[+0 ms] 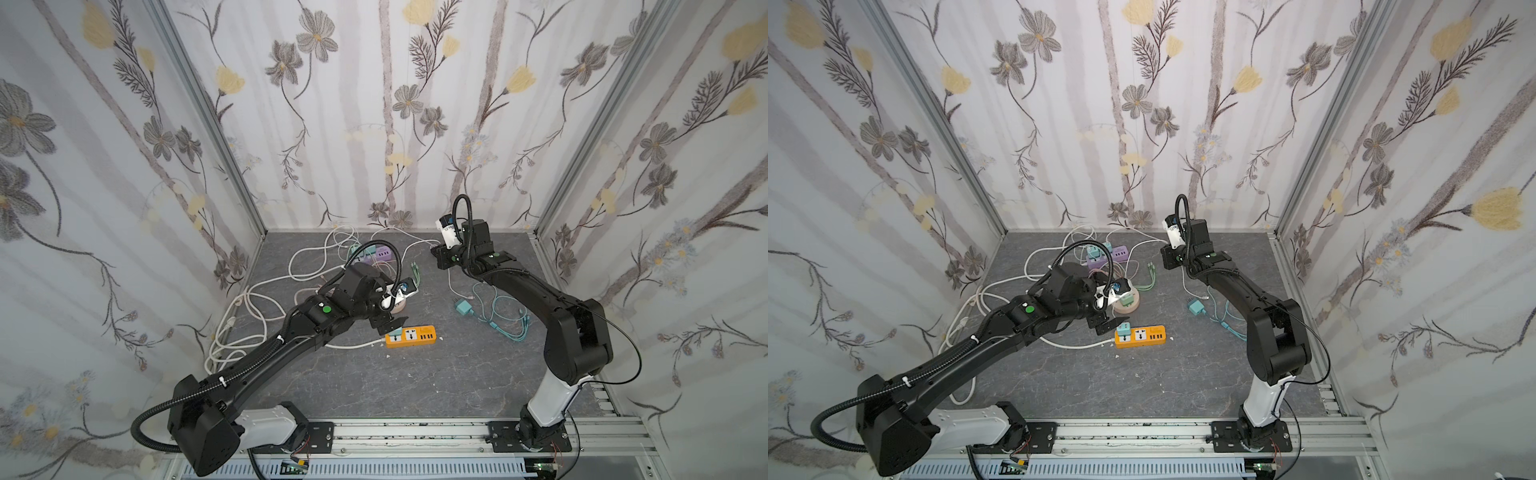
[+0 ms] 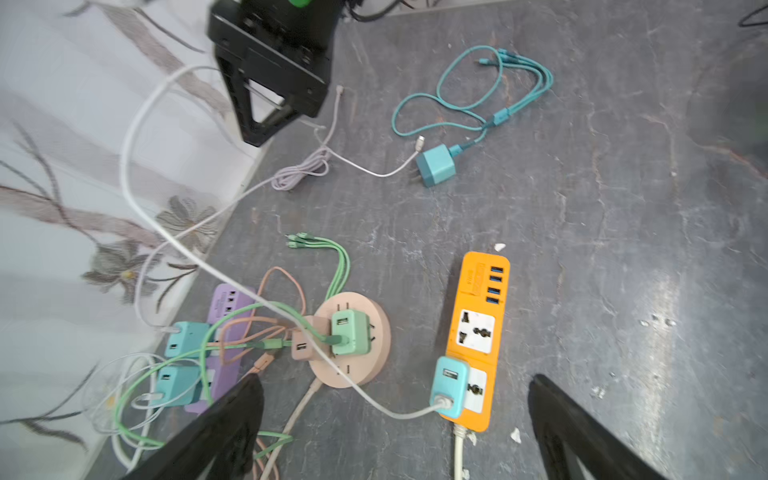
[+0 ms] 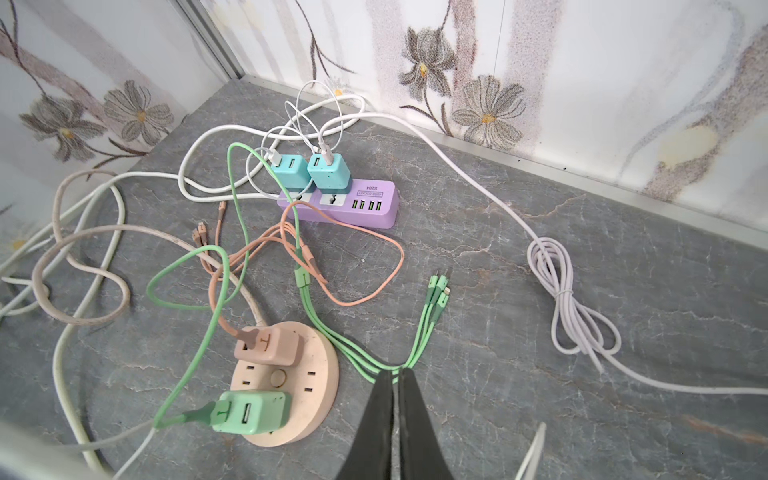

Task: Insert the plug
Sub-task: 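Open and lift the left gripper while the right reaches the loose teal charger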

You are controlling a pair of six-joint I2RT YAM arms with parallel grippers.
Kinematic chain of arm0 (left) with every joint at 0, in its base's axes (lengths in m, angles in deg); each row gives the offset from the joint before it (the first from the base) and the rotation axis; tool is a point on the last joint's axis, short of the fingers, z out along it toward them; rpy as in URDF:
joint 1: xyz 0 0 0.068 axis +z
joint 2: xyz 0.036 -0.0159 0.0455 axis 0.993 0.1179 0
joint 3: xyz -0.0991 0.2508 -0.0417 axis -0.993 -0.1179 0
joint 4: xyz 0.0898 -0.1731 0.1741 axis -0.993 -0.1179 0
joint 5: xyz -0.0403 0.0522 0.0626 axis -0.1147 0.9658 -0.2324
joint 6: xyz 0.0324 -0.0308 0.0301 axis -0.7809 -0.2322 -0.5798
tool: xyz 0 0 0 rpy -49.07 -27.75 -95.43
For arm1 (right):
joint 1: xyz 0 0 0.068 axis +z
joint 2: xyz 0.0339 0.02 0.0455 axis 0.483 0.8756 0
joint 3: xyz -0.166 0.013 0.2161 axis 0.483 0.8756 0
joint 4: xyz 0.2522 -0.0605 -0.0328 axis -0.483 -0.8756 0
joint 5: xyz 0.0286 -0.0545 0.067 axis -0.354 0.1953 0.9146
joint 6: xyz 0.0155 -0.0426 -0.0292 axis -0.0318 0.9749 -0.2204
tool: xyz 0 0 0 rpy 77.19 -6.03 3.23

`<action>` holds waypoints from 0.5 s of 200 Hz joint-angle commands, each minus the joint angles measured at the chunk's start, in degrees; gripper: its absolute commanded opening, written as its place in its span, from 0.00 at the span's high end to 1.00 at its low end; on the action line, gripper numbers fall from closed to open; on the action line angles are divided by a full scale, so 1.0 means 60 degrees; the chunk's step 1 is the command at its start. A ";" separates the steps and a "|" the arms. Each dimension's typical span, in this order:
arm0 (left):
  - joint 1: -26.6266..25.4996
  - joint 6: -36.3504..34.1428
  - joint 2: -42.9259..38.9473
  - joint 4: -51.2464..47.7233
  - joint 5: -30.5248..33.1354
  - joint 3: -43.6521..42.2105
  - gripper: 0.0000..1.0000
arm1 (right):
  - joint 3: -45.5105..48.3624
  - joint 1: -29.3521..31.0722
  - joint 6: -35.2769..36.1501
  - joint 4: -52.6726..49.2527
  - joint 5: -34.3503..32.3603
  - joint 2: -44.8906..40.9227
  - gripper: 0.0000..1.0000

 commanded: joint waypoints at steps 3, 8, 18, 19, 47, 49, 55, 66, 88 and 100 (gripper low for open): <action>0.0078 0.0546 -0.0384 0.1628 0.1018 -0.0368 0.00 | -0.0639 -0.0116 0.1159 -0.0183 0.0170 0.0285 0.92; 0.0096 0.0703 -0.0405 0.1718 0.1250 -0.0373 0.00 | -0.0756 -0.0157 0.1205 -0.0102 0.0127 0.0307 0.92; 0.0146 0.1052 -0.0408 0.1886 0.1775 -0.0339 0.00 | -0.0891 -0.0275 0.1239 0.0189 0.0050 0.0338 0.92; 0.0140 0.1083 -0.0409 0.1915 0.1819 -0.0334 0.00 | -0.0902 -0.0283 0.1238 0.0233 0.0039 0.0338 0.92; 0.0278 0.1717 -0.0466 0.2110 0.2417 -0.0264 0.00 | -0.1003 -0.0532 0.1330 0.0452 0.0457 0.0236 0.68; 0.0290 0.1744 -0.0467 0.2125 0.2430 -0.0258 0.00 | -0.0976 -0.0534 0.1406 0.0412 0.0508 0.0207 0.66; 0.0301 0.1818 -0.0482 0.2162 0.2448 -0.0271 0.00 | -0.0882 -0.0547 0.1650 0.0272 0.0658 0.0101 0.62; 0.0309 0.1948 -0.0511 0.2238 0.2514 -0.0300 0.00 | -0.0496 -0.0543 0.1967 0.0247 0.0735 -0.0203 0.55; 0.0360 0.2136 -0.0460 0.2503 0.2686 -0.0428 0.00 | 0.0480 -0.0651 0.2172 0.0205 0.0423 -0.0857 0.11; 0.0411 0.2232 -0.0392 0.2606 0.2710 -0.0448 0.00 | 0.0903 -0.0739 0.2230 0.0007 0.0213 -0.1210 0.01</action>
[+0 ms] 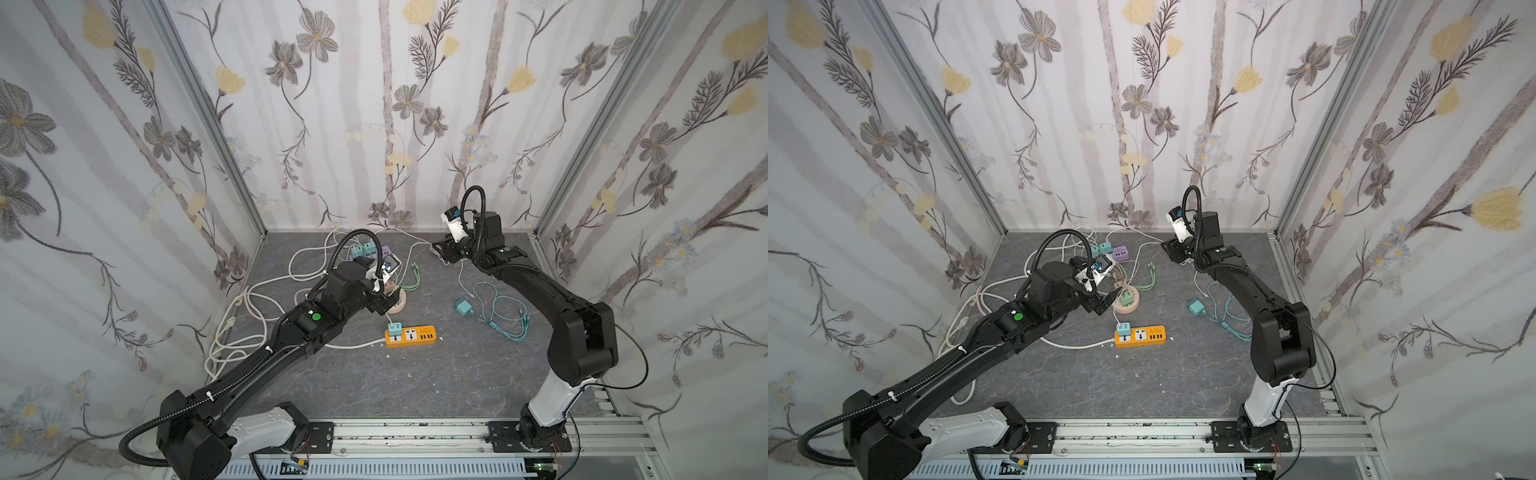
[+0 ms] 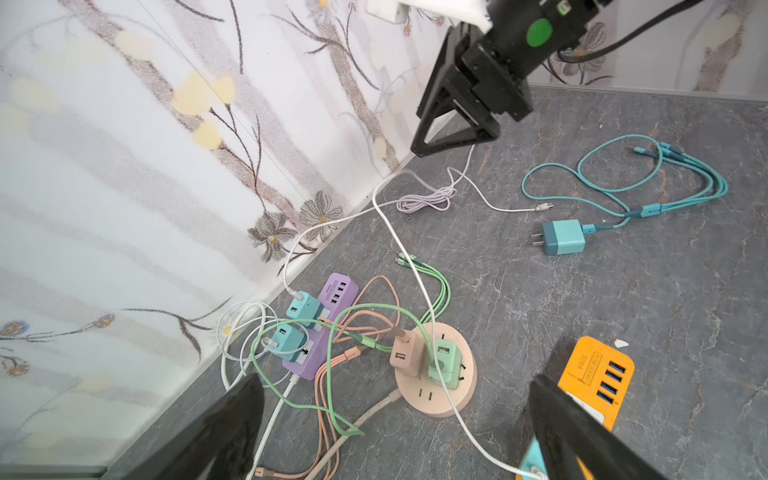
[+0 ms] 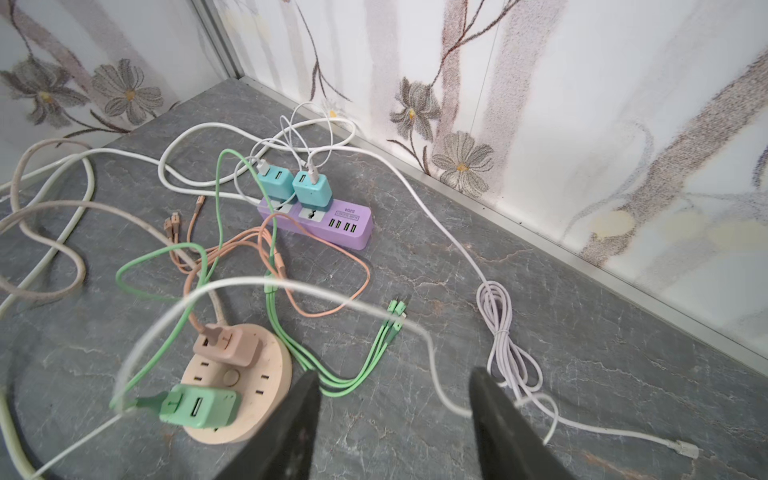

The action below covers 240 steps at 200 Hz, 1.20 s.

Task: Insert the plug
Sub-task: 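Open and lift the left gripper while the right reaches the loose teal charger, then close the right gripper on the loose teal charger beside the orange strip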

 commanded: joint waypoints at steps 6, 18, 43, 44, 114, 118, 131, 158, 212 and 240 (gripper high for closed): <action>0.0088 0.0486 0.0115 0.0632 0.0388 -0.0045 0.00 | 0.0793 -0.0210 0.0622 -0.0299 -0.0201 -0.0720 0.01; 0.0121 0.0758 0.0224 0.0595 0.0382 0.0076 0.00 | 0.1190 -0.0336 0.0645 -0.0664 -0.0383 -0.1112 0.01; 0.0277 0.1512 0.0458 0.0572 0.0370 0.0288 0.00 | 0.1507 -0.0737 -0.0833 -0.2170 -0.0923 -0.1474 0.01; 0.0288 0.1523 0.0465 0.0575 0.0361 0.0291 0.00 | 0.1488 -0.0750 -0.0924 -0.2279 -0.0958 -0.1463 0.01; 0.0403 0.2057 0.0851 0.0450 0.1012 0.0550 0.00 | 0.2650 -0.0866 -0.4281 -0.3021 -0.0942 -0.0979 0.05; 0.0402 0.2071 0.0852 0.0389 0.1060 0.0571 0.00 | 0.2675 -0.0865 -0.4317 -0.3002 -0.1027 -0.0935 0.06; 0.0431 0.2057 0.0817 0.0138 0.1099 0.0582 0.00 | 0.2824 -0.0885 -0.4529 -0.2862 -0.1230 -0.0860 0.12; 0.0461 0.2103 0.0583 0.0007 0.1069 0.0308 0.00 | 0.3212 -0.1100 -0.5264 -0.2667 -0.1519 -0.0735 0.12; 0.0490 0.2206 0.0655 0.0032 0.1016 0.0042 0.00 | 0.3688 -0.1510 -0.5936 -0.2071 -0.0869 -0.0618 0.16; 0.0483 0.2250 0.0844 0.0020 0.0875 0.0176 0.00 | 0.3346 -0.1495 -0.6232 -0.2026 -0.0441 -0.0119 0.18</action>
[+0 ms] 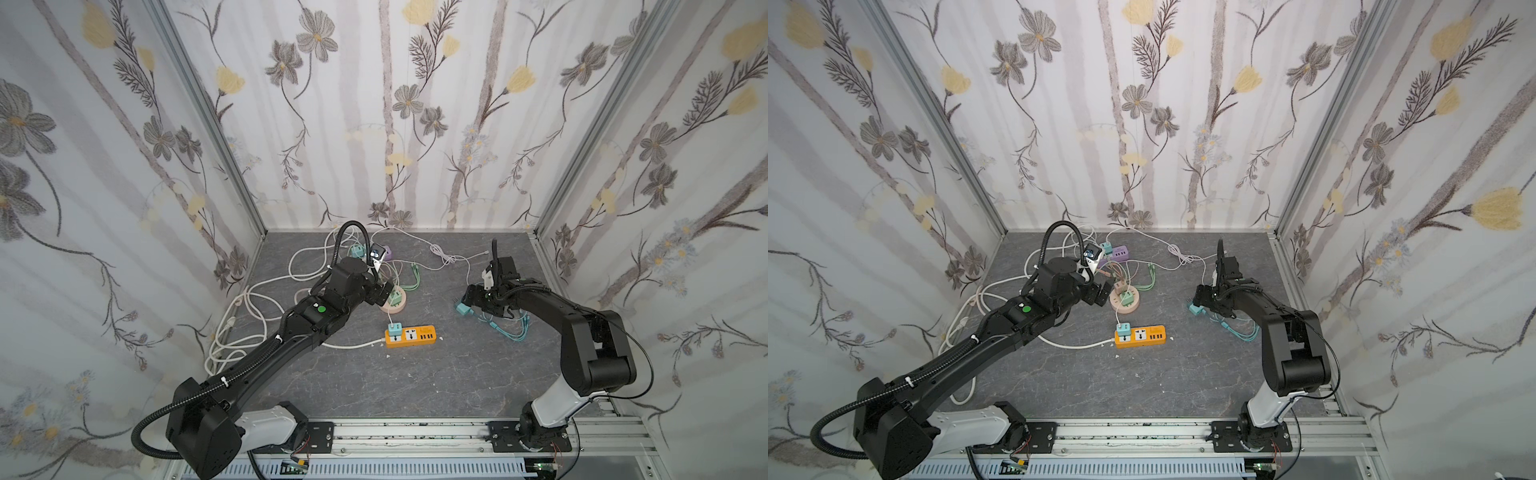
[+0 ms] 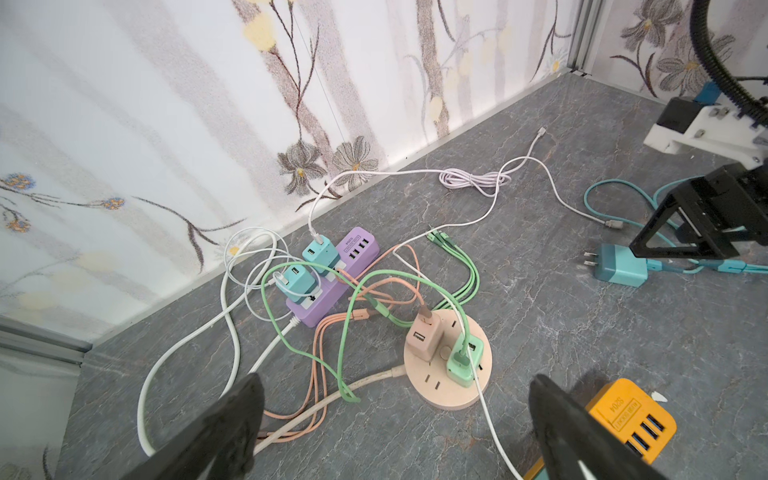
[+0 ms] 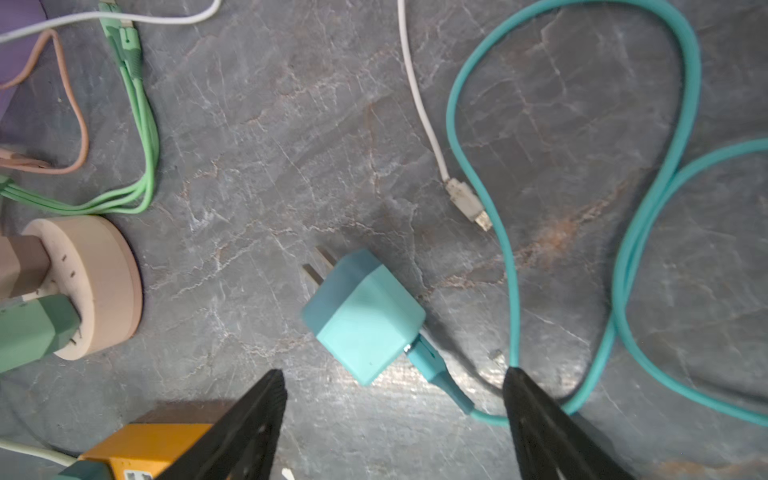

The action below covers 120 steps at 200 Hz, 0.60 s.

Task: Insert the plug
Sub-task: 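Close the right gripper on the loose teal charger beside the orange strip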

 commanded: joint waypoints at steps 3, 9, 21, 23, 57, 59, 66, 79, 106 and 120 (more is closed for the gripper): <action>0.0009 0.0185 0.0089 0.0074 -0.0106 0.0143 0.00 | -0.0226 -0.0005 -0.0562 0.0473 0.0540 0.0358 0.18; 0.0001 0.0200 0.0094 0.0059 -0.0139 0.0158 0.00 | -0.0226 -0.0005 -0.0781 0.0522 0.0635 0.0448 0.17; 0.0006 0.0215 0.0094 0.0099 -0.0158 0.0146 0.00 | -0.0177 -0.0005 -0.1193 0.0625 0.0968 0.0651 0.16; 0.0011 0.0215 0.0094 0.0101 -0.0158 0.0138 0.00 | -0.0163 -0.0005 -0.1238 0.0643 0.1012 0.0681 0.16; 0.0005 0.0129 0.0093 0.0117 -0.0073 0.0028 0.00 | 0.0282 0.0146 -0.1848 0.0947 0.1271 0.0908 0.16; 0.0011 0.0127 0.0087 0.0116 -0.0071 0.0028 0.00 | 0.0307 0.0161 -0.1870 0.0961 0.1275 0.0895 0.16; 0.0004 0.0112 0.0094 0.0102 -0.0056 0.0013 0.00 | 0.0397 0.0220 -0.1899 0.0947 0.1314 0.0886 0.16; 0.0004 0.0098 0.0294 0.0080 -0.0041 0.0025 0.00 | 0.0519 0.0372 -0.1915 0.0859 0.1376 0.0820 0.16; 0.0013 0.0098 0.0369 0.0103 -0.0056 0.0035 0.00 | 0.0854 0.0841 -0.1910 0.0664 0.1413 0.0478 0.16; 0.0006 0.0094 0.0415 0.0118 -0.0098 0.0050 0.00 | 0.0902 0.1146 -0.1849 0.0432 0.1308 0.0285 0.16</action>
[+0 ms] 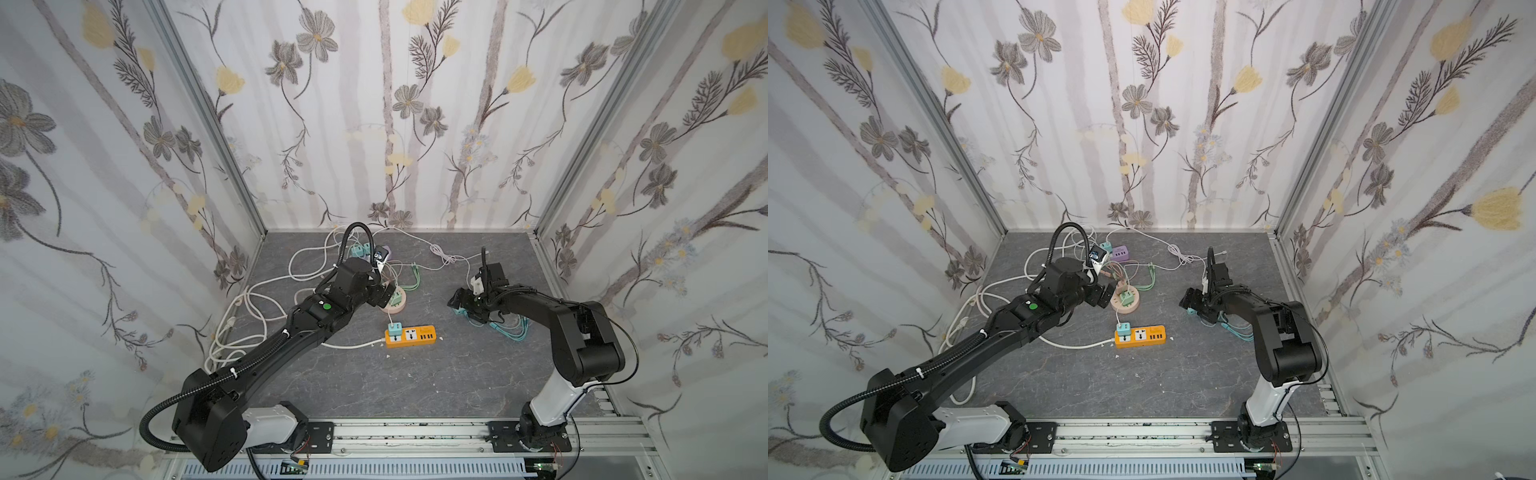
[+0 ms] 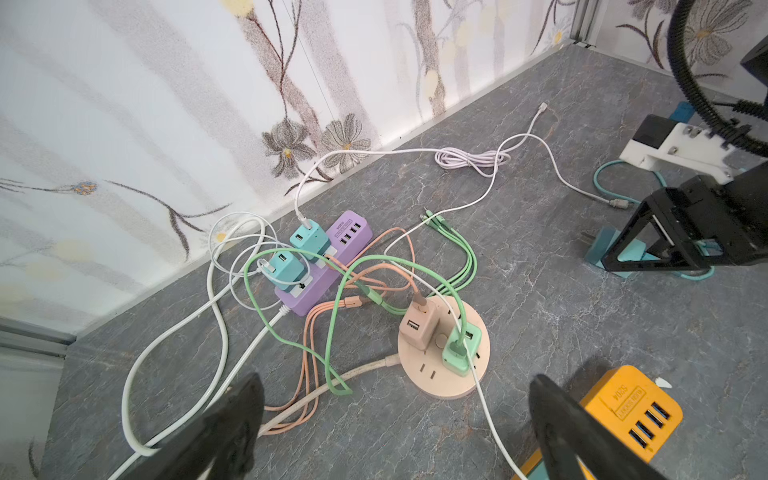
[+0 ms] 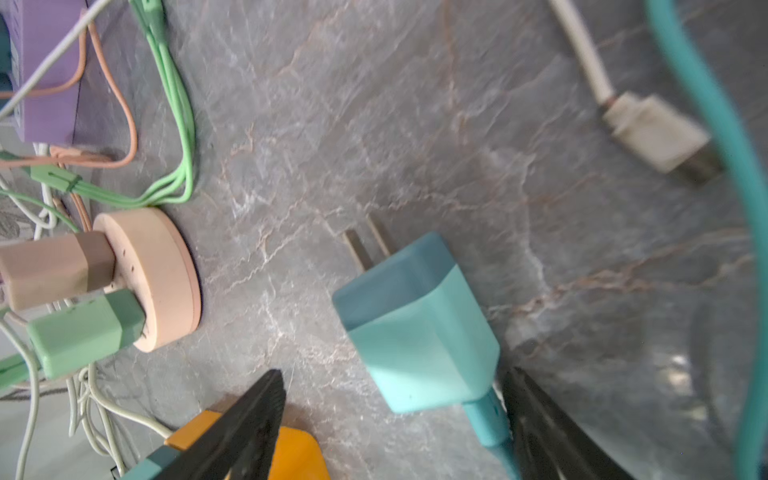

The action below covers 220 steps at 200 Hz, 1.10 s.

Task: Insert the plug
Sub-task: 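Close the right gripper on the loose teal charger beside the orange strip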

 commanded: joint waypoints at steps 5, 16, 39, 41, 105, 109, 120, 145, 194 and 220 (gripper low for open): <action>0.0009 0.0067 0.0077 0.0171 -0.0056 0.0038 0.00 | 0.0137 0.0484 -0.0164 -0.0846 0.0015 -0.0224 0.16; 0.0012 0.0083 0.0089 0.0167 -0.0092 0.0039 0.00 | 0.0137 0.0768 -0.0126 -0.1024 -0.0230 -0.0351 0.16; 0.0004 0.0090 0.0128 0.0125 -0.0115 0.0038 0.00 | 0.0137 0.1310 0.0046 -0.1442 -0.0965 -0.0485 0.17; 0.0007 0.0085 0.0134 0.0126 -0.0120 0.0039 0.00 | 0.0137 0.1345 0.0071 -0.1476 -0.1050 -0.0488 0.17; 0.0009 -0.0034 0.0268 -0.0020 -0.0184 0.0170 0.00 | -0.0255 0.2231 0.0990 -0.2693 -0.3377 -0.0075 0.30; 0.0009 -0.0045 0.0267 -0.0020 -0.0208 0.0171 0.00 | -0.0204 0.2274 0.0983 -0.2682 -0.3416 -0.0103 0.33; 0.0013 -0.0042 0.0268 -0.0072 -0.0264 0.0156 0.00 | -0.0038 0.2320 0.0970 -0.2603 -0.3480 -0.0193 0.40; -0.0001 -0.0049 0.0312 -0.0005 -0.0426 0.0112 0.00 | 0.0137 0.2329 0.0981 -0.2530 -0.3377 -0.0311 0.50; -0.0017 -0.0049 0.0572 -0.0050 -0.0542 0.0287 0.00 | 0.0671 0.2703 0.1403 -0.2549 -0.3270 -0.0390 0.78; -0.0041 -0.0063 0.0718 -0.0104 -0.0588 0.0379 0.00 | 0.0827 0.3036 0.1615 -0.2396 -0.2688 -0.0776 0.87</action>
